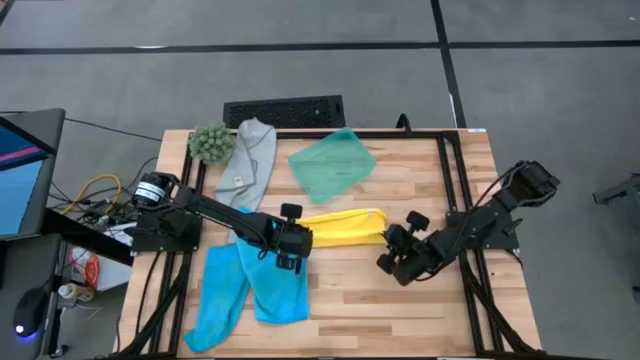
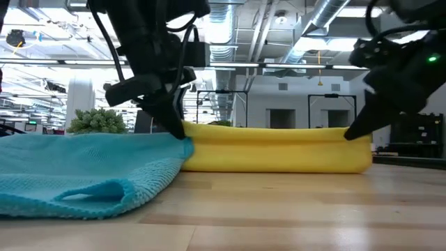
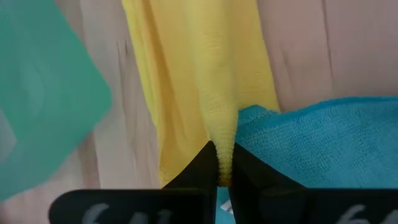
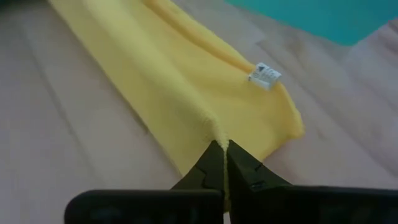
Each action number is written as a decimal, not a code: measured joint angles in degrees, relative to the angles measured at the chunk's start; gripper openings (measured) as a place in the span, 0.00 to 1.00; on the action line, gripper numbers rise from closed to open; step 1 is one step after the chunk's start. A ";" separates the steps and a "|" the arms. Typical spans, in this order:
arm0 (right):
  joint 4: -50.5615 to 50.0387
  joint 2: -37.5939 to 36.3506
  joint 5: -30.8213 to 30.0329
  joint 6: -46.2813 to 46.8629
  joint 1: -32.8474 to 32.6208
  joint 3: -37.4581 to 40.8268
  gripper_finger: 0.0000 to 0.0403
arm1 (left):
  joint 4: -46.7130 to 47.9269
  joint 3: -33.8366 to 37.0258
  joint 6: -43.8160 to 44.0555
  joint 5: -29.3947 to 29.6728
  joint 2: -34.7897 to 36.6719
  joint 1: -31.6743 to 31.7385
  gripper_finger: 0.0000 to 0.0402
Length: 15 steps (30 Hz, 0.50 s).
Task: Fold microfiber towels
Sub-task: Fold the yellow microfiber towel
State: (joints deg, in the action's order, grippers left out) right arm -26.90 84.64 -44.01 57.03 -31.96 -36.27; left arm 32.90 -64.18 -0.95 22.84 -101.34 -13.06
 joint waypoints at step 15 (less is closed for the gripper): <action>2.29 -0.02 0.75 -19.51 11.49 -5.05 0.05 | 1.86 0.22 1.69 -0.08 -0.02 -0.09 0.03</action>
State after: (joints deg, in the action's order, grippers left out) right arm -24.61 84.62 -43.26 37.52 -20.47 -41.32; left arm 34.76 -63.96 0.74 22.76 -101.36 -13.15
